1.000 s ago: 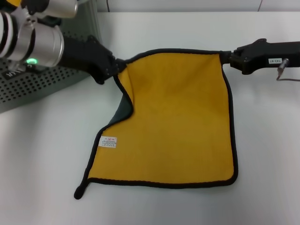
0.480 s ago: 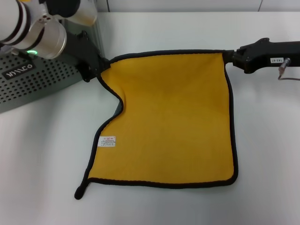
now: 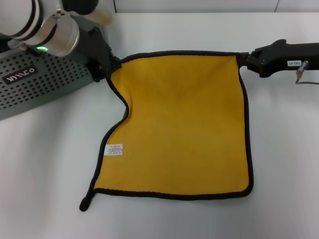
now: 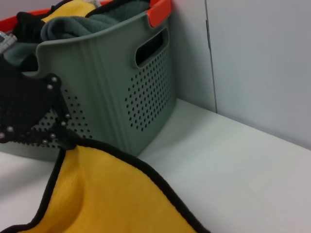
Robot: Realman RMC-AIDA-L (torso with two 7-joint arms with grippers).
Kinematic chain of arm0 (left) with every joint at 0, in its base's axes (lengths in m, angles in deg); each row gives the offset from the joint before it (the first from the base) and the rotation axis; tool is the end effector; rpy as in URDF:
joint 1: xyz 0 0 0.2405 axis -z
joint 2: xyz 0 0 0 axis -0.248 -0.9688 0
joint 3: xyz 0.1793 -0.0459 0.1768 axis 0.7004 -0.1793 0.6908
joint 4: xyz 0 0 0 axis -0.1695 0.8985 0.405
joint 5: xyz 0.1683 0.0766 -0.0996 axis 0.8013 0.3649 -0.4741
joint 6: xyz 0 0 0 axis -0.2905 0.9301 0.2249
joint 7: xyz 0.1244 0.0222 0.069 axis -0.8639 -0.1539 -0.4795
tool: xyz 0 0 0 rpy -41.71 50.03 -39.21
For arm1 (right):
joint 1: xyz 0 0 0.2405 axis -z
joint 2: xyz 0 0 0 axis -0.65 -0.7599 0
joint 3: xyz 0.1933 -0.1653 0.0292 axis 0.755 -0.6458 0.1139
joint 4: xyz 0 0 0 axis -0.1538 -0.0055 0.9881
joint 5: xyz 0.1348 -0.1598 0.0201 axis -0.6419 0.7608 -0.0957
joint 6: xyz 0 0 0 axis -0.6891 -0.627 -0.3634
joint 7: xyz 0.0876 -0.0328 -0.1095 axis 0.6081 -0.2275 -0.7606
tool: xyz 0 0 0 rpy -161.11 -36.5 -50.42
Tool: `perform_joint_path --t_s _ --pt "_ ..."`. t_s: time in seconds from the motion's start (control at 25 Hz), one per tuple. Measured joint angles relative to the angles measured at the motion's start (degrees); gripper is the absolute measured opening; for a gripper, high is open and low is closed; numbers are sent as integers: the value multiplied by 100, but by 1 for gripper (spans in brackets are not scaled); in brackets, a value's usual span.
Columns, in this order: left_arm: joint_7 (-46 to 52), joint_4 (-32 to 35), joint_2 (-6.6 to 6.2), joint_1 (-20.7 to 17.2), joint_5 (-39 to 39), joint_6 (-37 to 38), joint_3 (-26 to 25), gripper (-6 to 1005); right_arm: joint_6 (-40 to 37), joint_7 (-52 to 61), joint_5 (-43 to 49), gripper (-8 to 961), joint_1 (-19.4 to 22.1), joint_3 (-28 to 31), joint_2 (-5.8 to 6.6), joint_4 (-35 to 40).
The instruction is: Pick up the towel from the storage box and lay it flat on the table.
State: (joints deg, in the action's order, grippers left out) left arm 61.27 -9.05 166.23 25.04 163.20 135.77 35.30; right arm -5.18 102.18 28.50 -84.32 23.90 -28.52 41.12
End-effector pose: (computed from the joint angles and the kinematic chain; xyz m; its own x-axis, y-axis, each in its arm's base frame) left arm -0.1739 0.4041 0.0184 0.9404 0.0963 -0.3263 -0.0551 -0.9034 -0.4253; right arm 0.2086 0.4257 0.0034 0.8520 -0.3530 -0.3865 -0.4778 -0.8262 -0.2986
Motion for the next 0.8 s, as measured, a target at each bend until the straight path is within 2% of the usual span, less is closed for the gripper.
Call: perform_joint_path --t_s 0.24,0.44,0.64,0.8 --pt "198 -105 10 89 256 -162 192 48 15 -7 0 45 2 0 -21 28" --pt "239 -91 10 102 274 -161 208 171 240 114 -4 148 -8 0 -23 0" --pt "264 66 7 100 182 3 196 275 246 123 -28 362 86 25 -26 50" --pt "146 386 -12 -28 -948 568 -65 359 -162 74 -70 466 267 41 -34 163"
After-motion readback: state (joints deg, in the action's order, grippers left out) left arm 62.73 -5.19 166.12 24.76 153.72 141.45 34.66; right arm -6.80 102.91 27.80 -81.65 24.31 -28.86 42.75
